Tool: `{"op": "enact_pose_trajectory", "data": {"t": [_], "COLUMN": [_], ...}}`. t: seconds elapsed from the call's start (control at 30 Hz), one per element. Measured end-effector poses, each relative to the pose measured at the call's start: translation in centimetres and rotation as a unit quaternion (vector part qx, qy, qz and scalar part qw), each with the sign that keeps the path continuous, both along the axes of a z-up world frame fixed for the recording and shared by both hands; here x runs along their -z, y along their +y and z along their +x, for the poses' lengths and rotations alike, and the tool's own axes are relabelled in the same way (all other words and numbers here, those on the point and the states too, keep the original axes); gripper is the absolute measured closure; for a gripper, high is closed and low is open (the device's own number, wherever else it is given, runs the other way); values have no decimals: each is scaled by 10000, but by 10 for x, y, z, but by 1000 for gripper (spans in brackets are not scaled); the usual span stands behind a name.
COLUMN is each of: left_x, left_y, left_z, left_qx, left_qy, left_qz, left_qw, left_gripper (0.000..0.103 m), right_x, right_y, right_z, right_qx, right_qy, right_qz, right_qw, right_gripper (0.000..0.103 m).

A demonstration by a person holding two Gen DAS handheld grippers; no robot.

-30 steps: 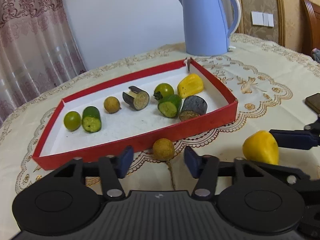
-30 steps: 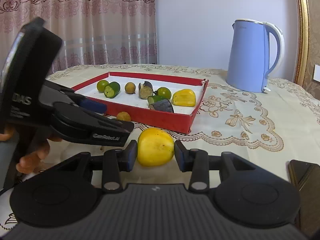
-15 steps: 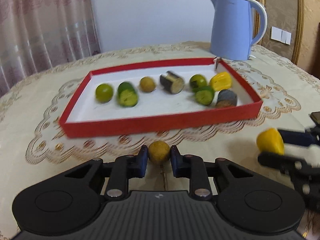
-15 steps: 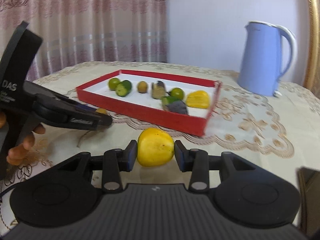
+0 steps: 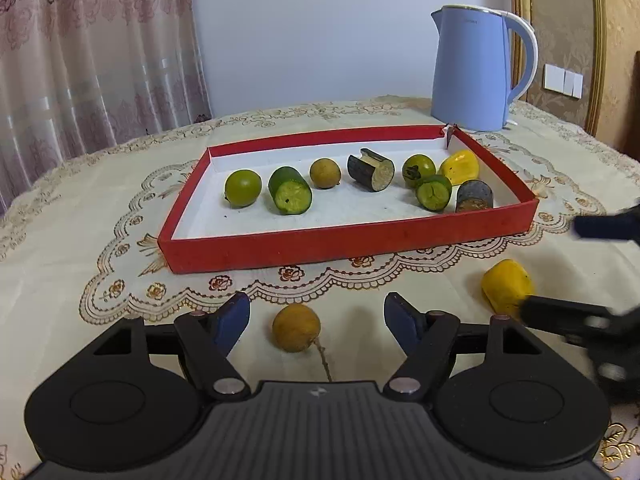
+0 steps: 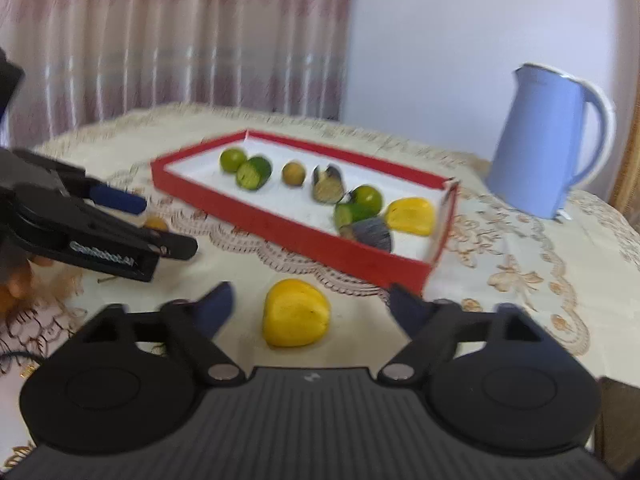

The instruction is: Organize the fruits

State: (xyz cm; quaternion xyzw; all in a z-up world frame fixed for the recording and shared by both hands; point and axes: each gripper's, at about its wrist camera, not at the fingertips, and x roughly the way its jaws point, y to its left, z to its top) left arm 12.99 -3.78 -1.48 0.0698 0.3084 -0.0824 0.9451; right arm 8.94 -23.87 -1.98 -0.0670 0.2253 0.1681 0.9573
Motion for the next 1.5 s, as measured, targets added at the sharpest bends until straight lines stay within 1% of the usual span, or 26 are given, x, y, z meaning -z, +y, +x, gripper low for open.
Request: {"op": "enact_pose_trajectory", "data": {"t": [0.1,0.13,0.17,0.2,0.23,0.27,0.3,0.37,0.4,0.43,0.47,0.53,0.7,0.73,0.77,0.83,0.9,0.97,1.03,1.07,1.17,1.2,1.27,1.33,1.4,1.5], "left_x": [1,1,1,0,0,-1,-1,0,1,3,4,5,6,6,8,9,9,8,7,7,6,6,5,4,3,5], "left_y": [0,2,6,11,18,22,25,25,24,23,21,17,5,4,2,2,3,6,8,10,18,21,23,23,20,17], "left_z": [-1,-2,-4,-6,-9,-9,-8,-7,-7,-5,-5,-3,1,2,4,5,6,7,6,6,4,3,1,-2,-4,-2], "left_qx": [-61,-97,-106,-86,-54,-57,-50,-75,-123,-155,-166,-142,26,40,54,74,85,72,12,-12,-30,-54,-89,-145,-129,-143], "left_qy": [-76,-126,-184,-226,-266,-231,-147,-61,-28,-7,-9,26,139,162,210,250,280,329,326,330,371,373,329,229,143,122], "left_qz": [208,246,195,80,-117,-209,-246,-182,-120,-60,-33,-5,14,15,26,-37,-105,-226,-250,-279,-497,-545,-577,-465,-352,-269], "left_qw": [9997,9996,9996,9997,9996,9995,9996,9998,9998,9999,9999,9999,9999,9999,9998,9997,9995,9992,9992,9991,9981,9978,9978,9986,9992,9995], "left_gripper": [29,29,29,29,29,29,29,29,29,29,29,29,29,31,37,42,50,64,74,77,77,77,77,77,77,77], "right_x": [-7,-11,-16,-22,-26,-29,-30,-26,-21,-17,-14,-9,3,3,3,2,1,0,1,1,2,3,4,6,7,8], "right_y": [-5,-6,-9,-15,-23,-30,-33,-22,-14,-9,-6,-5,5,5,4,3,2,2,2,3,6,7,8,10,10,12], "right_z": [-4,-4,-3,-5,-6,-7,-7,-3,-3,-4,-4,-4,0,0,-2,-5,-7,-7,-8,-8,-10,-10,-8,-5,-3,3], "right_qx": [563,731,780,670,505,301,163,199,340,372,316,236,105,132,176,222,277,264,214,199,145,119,70,54,8,-85], "right_qy": [106,153,213,247,268,266,251,362,273,207,166,165,253,257,237,120,68,74,75,65,-19,9,93,179,263,335], "right_qz": [8,5,42,297,651,1048,1208,631,282,119,83,231,21,24,34,66,74,94,146,142,31,25,1,-45,2,38], "right_qw": [9984,9972,9967,9970,9962,9937,9922,9972,9987,9990,9993,9993,9996,9996,9996,9997,9996,9996,9996,9997,9999,9999,9999,9998,9997,9994], "right_gripper": [0,0,0,0,0,0,0,0,0,0,0,0,0,0,0,0,0,0,0,0,6,11,12,14,14,15]}}
